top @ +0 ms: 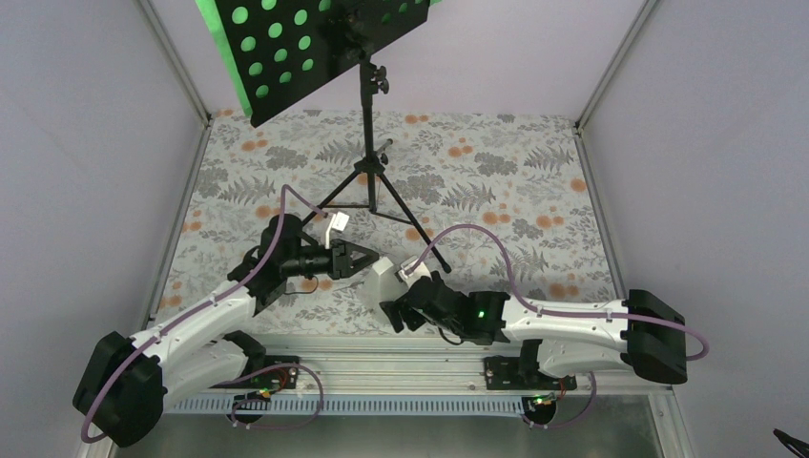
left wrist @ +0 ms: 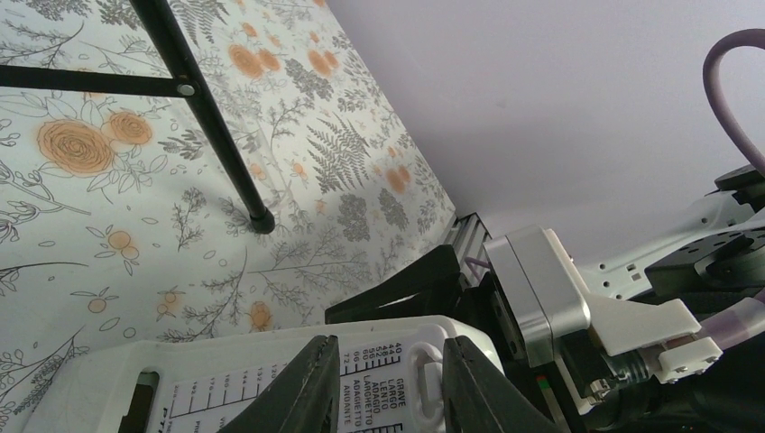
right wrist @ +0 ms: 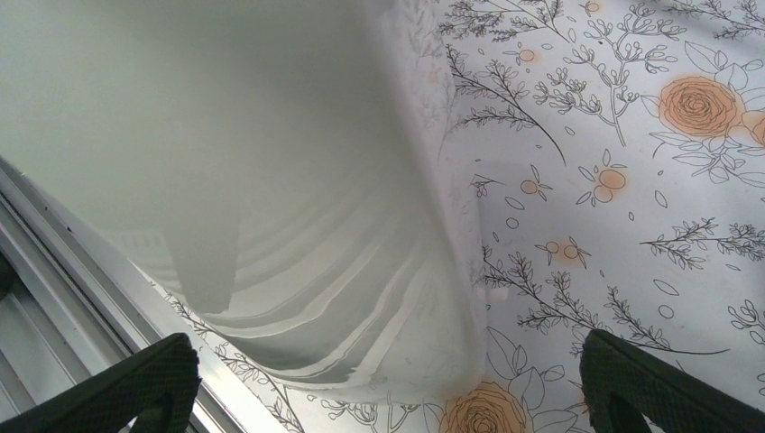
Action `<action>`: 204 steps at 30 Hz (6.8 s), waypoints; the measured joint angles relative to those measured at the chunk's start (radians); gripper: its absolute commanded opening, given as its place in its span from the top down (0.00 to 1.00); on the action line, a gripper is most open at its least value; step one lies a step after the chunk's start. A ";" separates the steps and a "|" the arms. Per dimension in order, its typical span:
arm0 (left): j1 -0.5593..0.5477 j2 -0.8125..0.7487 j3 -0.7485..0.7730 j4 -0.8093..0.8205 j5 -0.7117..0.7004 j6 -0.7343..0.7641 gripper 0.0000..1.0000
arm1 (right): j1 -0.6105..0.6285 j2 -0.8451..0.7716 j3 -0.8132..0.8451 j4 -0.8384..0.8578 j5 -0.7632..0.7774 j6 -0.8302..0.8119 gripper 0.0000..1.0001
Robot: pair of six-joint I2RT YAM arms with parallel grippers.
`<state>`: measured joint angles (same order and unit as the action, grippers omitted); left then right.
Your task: Pack up the instrument practice props
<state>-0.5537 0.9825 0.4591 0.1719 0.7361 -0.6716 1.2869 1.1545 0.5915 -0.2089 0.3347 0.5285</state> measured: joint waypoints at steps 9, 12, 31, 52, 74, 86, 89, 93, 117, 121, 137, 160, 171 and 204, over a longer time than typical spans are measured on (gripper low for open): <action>0.000 -0.002 -0.023 0.041 -0.012 -0.013 0.69 | 0.000 0.009 -0.012 0.007 0.018 0.031 0.00; -0.002 -0.003 -0.040 0.077 -0.015 -0.023 0.69 | 0.000 0.011 -0.015 0.007 0.019 0.037 0.00; -0.005 -0.008 -0.068 0.123 -0.060 -0.046 0.49 | 0.001 0.018 -0.018 -0.078 0.121 0.149 0.00; 0.007 -0.098 -0.148 0.116 -0.146 -0.009 0.07 | -0.097 -0.076 -0.101 -0.011 -0.007 0.091 0.00; 0.006 -0.311 -0.183 -0.033 -0.300 0.029 0.01 | 0.033 0.121 -0.051 0.005 0.108 0.126 0.01; 0.006 -0.347 -0.182 -0.060 -0.315 0.034 0.00 | -0.147 0.029 -0.093 0.069 0.068 0.077 0.00; 0.006 -0.369 -0.182 -0.085 -0.333 0.035 0.00 | -0.108 -0.048 -0.118 0.101 0.063 0.037 0.00; 0.006 -0.377 -0.182 -0.098 -0.349 0.036 0.00 | -0.012 -0.060 -0.114 0.128 0.084 0.019 0.00; 0.006 -0.378 -0.177 -0.109 -0.387 0.036 0.00 | 0.050 0.212 0.018 0.058 0.254 0.173 0.00; 0.006 -0.379 -0.177 -0.106 -0.385 0.039 0.00 | -0.043 0.150 -0.033 0.063 0.256 0.163 0.00; 0.006 -0.419 -0.115 -0.204 -0.472 0.064 0.00 | -0.139 -0.108 0.127 -0.077 0.230 0.172 0.05; 0.006 -0.457 -0.085 -0.287 -0.561 0.088 0.00 | -0.114 0.244 0.438 -0.167 0.288 0.295 0.29; 0.006 -0.464 -0.085 -0.290 -0.562 0.088 0.00 | -0.099 0.341 0.478 -0.178 0.315 0.257 0.57; 0.006 -0.384 -0.040 -0.212 -0.370 0.103 0.00 | -0.230 0.066 0.177 0.191 -0.433 -0.537 0.30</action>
<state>-0.5480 0.5983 0.4191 -0.0402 0.3664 -0.5686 1.0569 1.2209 0.7689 -0.0177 -0.0982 -0.0082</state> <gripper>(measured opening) 0.999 0.575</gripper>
